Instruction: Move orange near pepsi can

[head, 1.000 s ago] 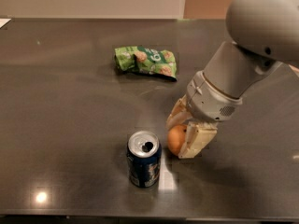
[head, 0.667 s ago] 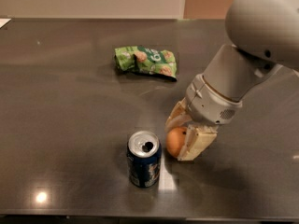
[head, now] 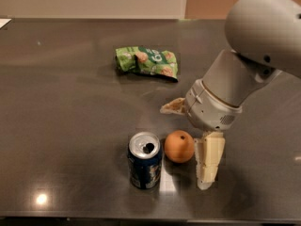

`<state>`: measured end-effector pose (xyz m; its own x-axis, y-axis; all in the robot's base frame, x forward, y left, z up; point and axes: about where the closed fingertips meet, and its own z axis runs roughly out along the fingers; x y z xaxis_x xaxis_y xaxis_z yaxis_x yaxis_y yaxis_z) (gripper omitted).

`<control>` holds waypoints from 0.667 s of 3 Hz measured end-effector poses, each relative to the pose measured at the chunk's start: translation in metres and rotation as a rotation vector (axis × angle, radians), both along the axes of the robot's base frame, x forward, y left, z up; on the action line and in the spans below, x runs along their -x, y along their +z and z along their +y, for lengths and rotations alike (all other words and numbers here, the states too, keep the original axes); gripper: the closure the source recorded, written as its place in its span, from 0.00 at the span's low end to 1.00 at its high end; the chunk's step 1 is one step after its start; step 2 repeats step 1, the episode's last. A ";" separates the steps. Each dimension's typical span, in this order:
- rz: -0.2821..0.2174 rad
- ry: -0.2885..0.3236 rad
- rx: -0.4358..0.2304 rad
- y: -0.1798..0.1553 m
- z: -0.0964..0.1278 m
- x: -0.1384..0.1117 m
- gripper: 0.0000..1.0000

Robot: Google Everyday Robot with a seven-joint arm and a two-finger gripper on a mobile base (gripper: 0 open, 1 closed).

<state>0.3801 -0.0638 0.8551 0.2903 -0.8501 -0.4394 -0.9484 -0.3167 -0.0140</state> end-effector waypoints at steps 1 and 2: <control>0.000 0.000 0.000 0.000 0.000 0.000 0.00; 0.000 0.000 0.000 0.000 0.000 0.000 0.00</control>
Offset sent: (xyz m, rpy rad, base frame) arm 0.0000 0.0000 0.0000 0.0000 0.0000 0.0000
